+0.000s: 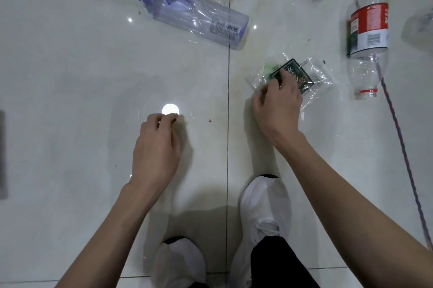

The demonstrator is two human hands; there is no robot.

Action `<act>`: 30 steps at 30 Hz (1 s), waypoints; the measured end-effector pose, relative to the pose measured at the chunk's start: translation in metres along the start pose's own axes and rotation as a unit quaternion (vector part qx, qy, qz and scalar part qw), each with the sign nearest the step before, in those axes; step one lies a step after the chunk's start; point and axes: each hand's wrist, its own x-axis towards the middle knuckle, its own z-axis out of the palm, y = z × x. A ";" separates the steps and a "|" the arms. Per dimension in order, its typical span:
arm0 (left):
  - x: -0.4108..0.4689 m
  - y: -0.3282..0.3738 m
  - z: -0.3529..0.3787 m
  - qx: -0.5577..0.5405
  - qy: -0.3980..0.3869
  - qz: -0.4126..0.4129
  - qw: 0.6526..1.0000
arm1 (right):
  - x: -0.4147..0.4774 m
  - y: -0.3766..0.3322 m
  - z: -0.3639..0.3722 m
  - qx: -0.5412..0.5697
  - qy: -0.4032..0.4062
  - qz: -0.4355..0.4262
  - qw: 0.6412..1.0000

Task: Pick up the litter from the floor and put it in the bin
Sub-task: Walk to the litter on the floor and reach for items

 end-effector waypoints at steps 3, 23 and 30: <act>0.013 0.005 -0.017 -0.022 0.016 0.012 1.000 | -0.002 -0.006 -0.006 0.015 0.014 -0.010 1.000; 0.006 0.030 -0.060 0.045 -0.063 -0.030 0.997 | -0.019 -0.059 -0.199 0.206 0.114 -0.058 0.970; 0.060 0.008 0.005 0.102 0.003 -0.049 0.994 | 0.005 -0.048 -0.144 0.189 0.128 -0.096 0.969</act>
